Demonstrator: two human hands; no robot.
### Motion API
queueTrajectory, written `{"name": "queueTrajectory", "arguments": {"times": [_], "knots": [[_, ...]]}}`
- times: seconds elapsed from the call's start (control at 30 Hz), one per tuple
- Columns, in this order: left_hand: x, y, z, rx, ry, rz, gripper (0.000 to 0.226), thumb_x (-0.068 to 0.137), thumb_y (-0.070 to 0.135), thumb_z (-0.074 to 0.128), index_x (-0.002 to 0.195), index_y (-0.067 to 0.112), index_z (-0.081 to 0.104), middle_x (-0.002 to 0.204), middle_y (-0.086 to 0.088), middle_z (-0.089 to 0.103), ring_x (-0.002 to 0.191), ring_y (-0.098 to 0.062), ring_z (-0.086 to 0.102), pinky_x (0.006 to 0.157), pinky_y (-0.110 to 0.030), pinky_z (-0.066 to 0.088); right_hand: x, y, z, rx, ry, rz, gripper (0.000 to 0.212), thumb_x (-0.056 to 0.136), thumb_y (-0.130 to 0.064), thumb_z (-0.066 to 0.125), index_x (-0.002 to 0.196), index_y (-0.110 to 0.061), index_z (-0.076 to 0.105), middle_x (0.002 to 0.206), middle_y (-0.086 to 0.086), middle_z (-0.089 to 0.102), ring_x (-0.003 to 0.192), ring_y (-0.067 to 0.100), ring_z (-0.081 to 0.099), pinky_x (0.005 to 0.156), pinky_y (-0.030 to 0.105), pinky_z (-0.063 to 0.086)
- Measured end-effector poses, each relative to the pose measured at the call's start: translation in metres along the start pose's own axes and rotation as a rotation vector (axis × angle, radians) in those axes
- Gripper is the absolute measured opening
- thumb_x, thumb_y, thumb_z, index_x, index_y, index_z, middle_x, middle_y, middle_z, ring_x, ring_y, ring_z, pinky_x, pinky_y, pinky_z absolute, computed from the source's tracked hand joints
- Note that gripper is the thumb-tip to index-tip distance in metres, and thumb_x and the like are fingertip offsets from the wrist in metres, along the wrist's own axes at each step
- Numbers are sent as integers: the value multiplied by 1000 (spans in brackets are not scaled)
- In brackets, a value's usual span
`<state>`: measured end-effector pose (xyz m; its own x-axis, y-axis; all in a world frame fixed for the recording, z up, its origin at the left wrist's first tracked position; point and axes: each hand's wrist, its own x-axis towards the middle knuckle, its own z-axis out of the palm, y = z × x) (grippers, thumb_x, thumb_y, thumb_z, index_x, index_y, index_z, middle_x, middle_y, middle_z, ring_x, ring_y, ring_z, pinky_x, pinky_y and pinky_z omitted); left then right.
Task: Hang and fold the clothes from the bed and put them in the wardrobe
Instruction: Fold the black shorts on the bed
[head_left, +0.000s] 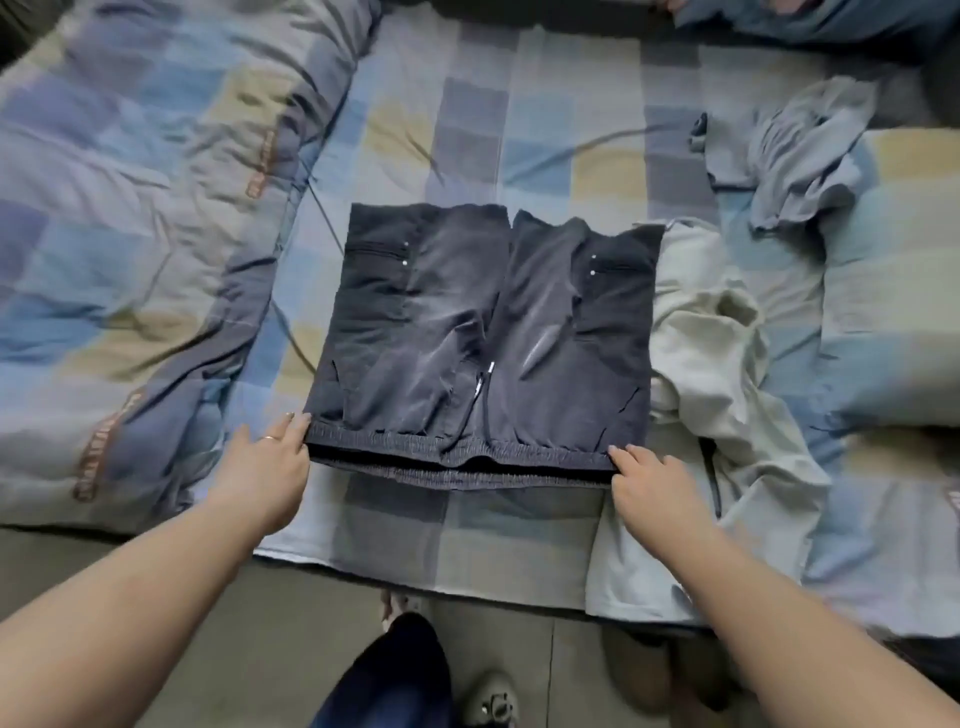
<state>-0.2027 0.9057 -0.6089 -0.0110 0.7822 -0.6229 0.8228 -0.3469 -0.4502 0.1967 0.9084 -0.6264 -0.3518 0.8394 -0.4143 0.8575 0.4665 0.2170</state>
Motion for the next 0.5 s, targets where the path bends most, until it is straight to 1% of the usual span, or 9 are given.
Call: {"name": "queueTrajectory", "arguments": {"times": [0.07,0.1,0.2,0.3,0.33,0.37,0.4,0.43,0.5], "knots": [[-1,24,30,24,-32,23,51,94,30,42,143,14,36,162,-7,-1,149,-19,6,109,-47,27,-9,-18,40,6,-146,3,20,75,-10,63,92,-12,74,121,11,61,110,29,58,74,36,43],[-1,31,41,29,-46,26,51,94,30,43,142,14,37,162,-7,-1,149,-18,6,108,-47,27,-13,-25,52,24,-164,2,22,77,-9,60,94,-13,74,119,10,61,110,29,57,75,36,42],[-4,49,65,60,-80,51,50,93,30,45,140,14,39,161,-10,-2,149,-19,6,109,-50,26,-22,-35,82,46,-125,-64,11,59,-8,67,66,-8,74,94,14,71,81,31,67,60,38,50],[-7,58,77,80,-101,86,49,93,25,42,140,13,38,161,-11,-2,149,-21,7,110,-49,24,-26,-37,100,64,-10,-82,31,62,-11,43,58,-4,73,88,17,73,80,32,71,64,40,54],[-7,60,78,82,-114,92,49,93,25,42,140,13,39,161,-11,-2,149,-21,7,111,-49,24,-28,-38,101,62,-21,-81,32,64,-13,43,57,-4,73,88,17,73,80,31,71,65,40,55],[-8,62,80,79,-135,95,49,93,27,44,140,13,39,161,-10,-1,148,-21,7,111,-48,24,-30,-42,101,51,-38,-94,22,64,-14,54,59,-5,73,88,16,73,82,30,71,66,40,55],[-8,64,82,69,-161,94,49,93,29,45,140,14,40,161,-9,1,148,-21,9,110,-46,25,-31,-46,100,43,-75,-126,12,62,-14,67,65,-5,75,92,15,73,86,30,70,71,40,54],[-8,65,82,51,-187,94,49,92,29,46,140,16,42,161,-8,5,148,-20,12,109,-45,26,-31,-48,100,26,-182,-177,16,64,-14,72,78,-6,76,101,13,71,96,29,67,80,39,51],[-8,67,84,24,-258,103,48,89,30,49,136,21,49,158,-3,22,142,-18,26,104,-40,31,-30,-57,101,22,-364,-289,29,86,-15,53,109,-10,70,121,6,62,114,26,56,96,36,41]]}}
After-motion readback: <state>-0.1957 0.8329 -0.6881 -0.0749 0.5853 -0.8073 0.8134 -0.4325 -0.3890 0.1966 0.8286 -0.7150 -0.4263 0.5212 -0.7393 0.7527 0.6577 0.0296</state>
